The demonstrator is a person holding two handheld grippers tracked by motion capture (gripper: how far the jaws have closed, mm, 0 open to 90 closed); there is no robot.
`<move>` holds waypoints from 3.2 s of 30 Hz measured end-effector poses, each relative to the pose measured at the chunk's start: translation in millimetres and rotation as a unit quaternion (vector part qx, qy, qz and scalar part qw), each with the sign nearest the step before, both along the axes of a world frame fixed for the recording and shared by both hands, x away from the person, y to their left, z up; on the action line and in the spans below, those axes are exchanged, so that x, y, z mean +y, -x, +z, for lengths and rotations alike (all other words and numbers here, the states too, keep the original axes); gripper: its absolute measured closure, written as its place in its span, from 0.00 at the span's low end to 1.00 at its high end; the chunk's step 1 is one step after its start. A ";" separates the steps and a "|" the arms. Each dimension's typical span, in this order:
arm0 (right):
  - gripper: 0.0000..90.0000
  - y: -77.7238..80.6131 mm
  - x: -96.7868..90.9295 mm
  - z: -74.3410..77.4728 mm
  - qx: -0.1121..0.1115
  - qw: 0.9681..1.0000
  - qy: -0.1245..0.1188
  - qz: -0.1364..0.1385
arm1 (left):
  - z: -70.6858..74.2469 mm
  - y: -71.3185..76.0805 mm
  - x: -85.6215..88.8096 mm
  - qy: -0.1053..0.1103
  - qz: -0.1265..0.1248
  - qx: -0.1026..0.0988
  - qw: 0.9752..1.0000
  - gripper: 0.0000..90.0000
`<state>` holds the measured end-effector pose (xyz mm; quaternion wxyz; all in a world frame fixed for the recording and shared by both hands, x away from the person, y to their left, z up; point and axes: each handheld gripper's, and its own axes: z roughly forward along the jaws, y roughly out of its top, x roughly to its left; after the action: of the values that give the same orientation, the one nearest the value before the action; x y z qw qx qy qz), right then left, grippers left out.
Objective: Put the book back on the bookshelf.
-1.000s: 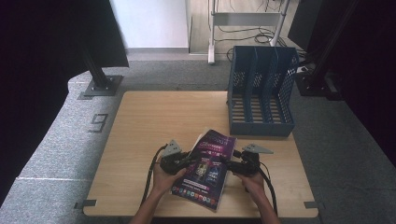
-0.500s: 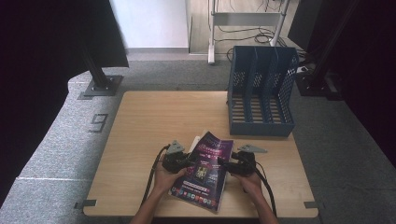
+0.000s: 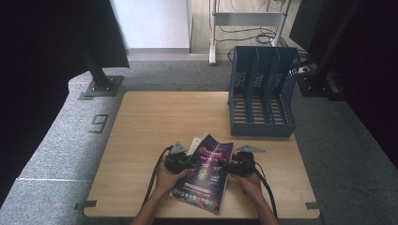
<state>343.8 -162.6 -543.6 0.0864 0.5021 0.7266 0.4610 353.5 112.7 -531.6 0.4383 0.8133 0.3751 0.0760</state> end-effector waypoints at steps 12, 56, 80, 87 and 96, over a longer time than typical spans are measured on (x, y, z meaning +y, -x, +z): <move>0.33 -3.2 3.3 -3.5 0.011 1.000 0.003 -0.002 | -4.3 -3.7 1.7 -0.001 0.002 0.015 1.000 0.92; 0.65 -24.6 -3.7 -8.5 0.030 1.000 -0.003 0.001 | -3.4 -3.3 2.3 -0.004 0.001 0.016 1.000 0.91; 0.74 -3.6 -8.3 26.1 -0.043 0.999 -0.025 0.016 | 16.1 4.8 8.2 0.032 -0.004 -0.009 0.999 0.90; 0.76 4.9 -10.7 41.6 -0.073 0.996 -0.037 0.025 | 24.3 8.2 12.3 0.052 -0.005 -0.024 0.998 0.90; 0.77 12.8 -12.1 55.4 -0.102 0.993 -0.045 0.033 | 35.0 13.0 14.4 0.062 -0.007 -0.043 0.997 0.90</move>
<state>330.9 -174.8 -488.3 0.1220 0.4314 0.7086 0.5449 340.5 127.1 -496.6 0.5039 0.7831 0.3544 0.0848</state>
